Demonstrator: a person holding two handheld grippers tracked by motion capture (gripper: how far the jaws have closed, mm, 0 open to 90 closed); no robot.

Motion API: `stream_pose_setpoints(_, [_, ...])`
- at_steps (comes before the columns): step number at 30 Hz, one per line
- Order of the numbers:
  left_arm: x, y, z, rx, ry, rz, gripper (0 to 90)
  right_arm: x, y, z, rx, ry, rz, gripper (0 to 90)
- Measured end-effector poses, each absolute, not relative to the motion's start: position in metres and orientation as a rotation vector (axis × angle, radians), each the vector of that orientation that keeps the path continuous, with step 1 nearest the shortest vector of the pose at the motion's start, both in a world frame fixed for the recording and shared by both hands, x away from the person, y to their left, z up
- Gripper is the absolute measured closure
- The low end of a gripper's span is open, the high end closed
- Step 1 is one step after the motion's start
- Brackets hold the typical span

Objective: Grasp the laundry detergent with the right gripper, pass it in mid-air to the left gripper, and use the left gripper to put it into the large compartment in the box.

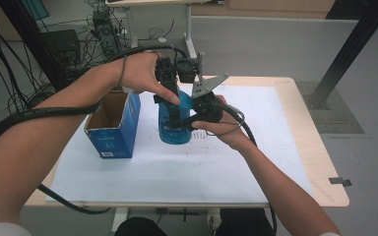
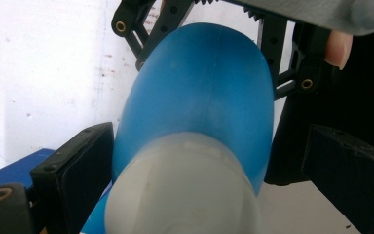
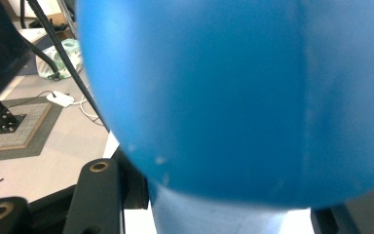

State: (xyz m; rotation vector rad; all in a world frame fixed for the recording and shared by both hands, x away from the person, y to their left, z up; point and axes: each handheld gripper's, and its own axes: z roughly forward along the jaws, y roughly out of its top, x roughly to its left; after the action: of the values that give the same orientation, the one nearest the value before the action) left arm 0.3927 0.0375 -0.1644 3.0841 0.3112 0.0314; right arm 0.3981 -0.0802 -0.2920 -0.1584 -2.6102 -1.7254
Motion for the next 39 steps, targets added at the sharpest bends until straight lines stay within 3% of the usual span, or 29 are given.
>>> stream_pose_setpoints(39, [0.3915,0.0369,-0.1615,3.084,0.31,0.039,6.5,0.3986,-0.0814,-0.2909,-0.16,-2.62,-1.735,43.7])
